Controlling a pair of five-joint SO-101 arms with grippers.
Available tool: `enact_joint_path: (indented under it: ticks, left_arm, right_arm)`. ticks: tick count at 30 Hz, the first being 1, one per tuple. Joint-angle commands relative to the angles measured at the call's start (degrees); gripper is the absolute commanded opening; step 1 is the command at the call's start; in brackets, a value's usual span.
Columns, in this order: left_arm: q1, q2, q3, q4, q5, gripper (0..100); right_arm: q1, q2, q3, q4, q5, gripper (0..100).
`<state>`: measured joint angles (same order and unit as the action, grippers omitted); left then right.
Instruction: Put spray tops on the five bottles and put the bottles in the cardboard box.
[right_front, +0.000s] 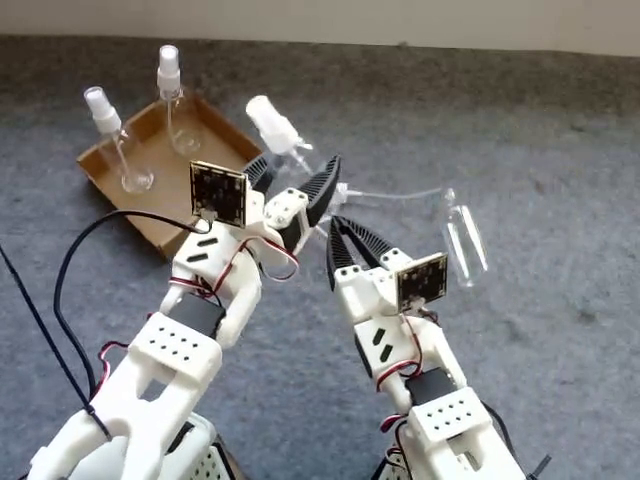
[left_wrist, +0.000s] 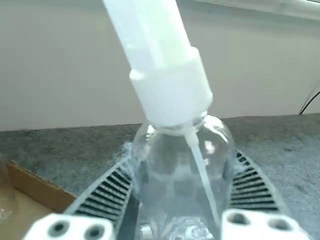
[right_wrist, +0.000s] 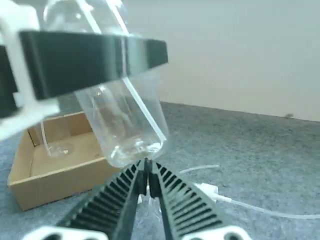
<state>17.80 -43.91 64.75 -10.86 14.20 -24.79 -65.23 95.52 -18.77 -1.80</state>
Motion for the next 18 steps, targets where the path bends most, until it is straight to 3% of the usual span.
enact_joint_path:
  ticks: [1, 5, 12, 18]
  left_arm:
    - [-3.6, -2.2, -1.9, -0.3, -6.3, 9]
    - [-6.7, -2.0, -1.7, -0.2, -11.5, 9]
    - [-18.1, -1.8, -0.7, -0.1, -11.4, 9]
    - [-21.7, -1.6, -0.6, -0.4, -11.6, 9]
  right_arm:
    - [0.8, -0.6, 6.9, 1.8, 0.6, 0.4]
    - [0.8, -0.6, 6.9, 2.0, 0.6, 0.4]
    - [0.8, -0.6, 6.9, 2.2, 0.6, 0.4]
    - [0.8, -0.5, 6.9, 2.2, 0.6, 0.4]
